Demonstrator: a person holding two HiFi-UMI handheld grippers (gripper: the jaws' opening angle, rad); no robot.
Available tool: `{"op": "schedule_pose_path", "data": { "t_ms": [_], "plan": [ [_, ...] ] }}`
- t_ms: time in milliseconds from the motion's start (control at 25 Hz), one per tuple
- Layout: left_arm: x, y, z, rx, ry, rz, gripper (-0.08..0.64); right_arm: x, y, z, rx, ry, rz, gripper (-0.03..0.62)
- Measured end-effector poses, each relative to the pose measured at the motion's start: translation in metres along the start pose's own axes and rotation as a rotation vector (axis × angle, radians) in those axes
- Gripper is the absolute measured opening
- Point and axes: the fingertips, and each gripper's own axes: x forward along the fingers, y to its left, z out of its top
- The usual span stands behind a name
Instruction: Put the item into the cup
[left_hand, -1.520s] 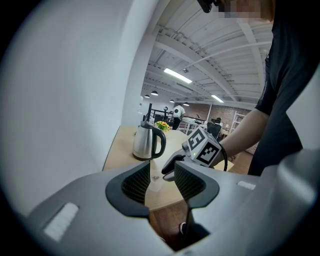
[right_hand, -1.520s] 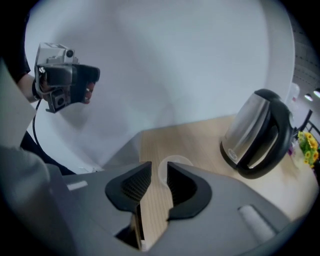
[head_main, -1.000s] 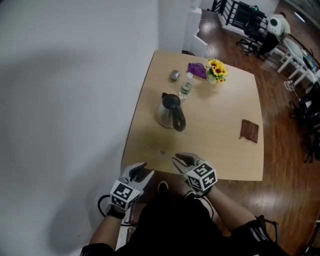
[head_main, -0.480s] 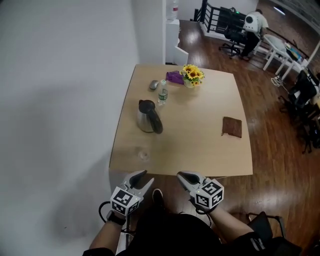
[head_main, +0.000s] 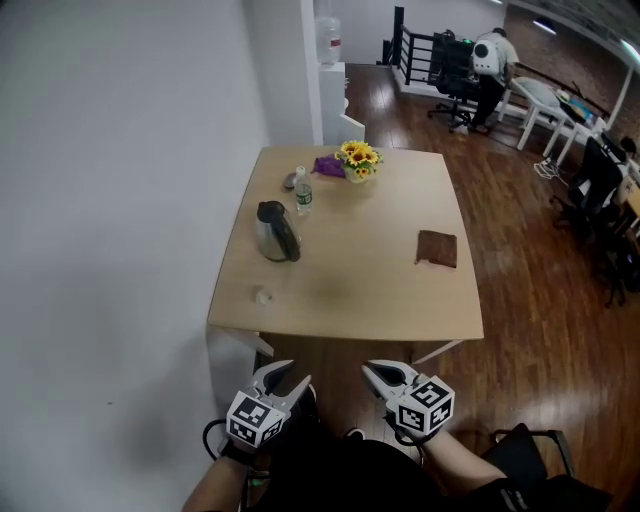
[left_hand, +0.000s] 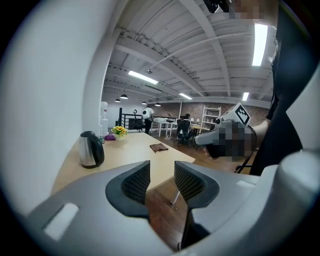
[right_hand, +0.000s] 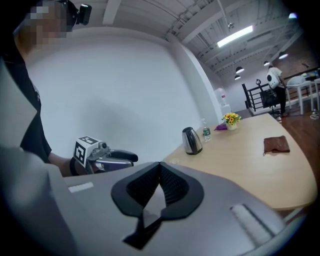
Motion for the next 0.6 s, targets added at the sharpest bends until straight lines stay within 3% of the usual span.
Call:
{"op": "schedule_pose_path", "data": {
  "t_ms": [240, 600],
  "plan": [
    [-0.014, -0.04, -0.005, 0.023, 0.017, 0.004, 0.147, -0.045, 0.011, -0.009, 0.01, -0.037, -0.006, 0.008],
    [-0.031, -0.057, -0.001, 0.041, 0.002, -0.028, 0.147, -0.06, 0.038, -0.012, -0.016, -0.064, -0.026, 0.008]
  ]
}}
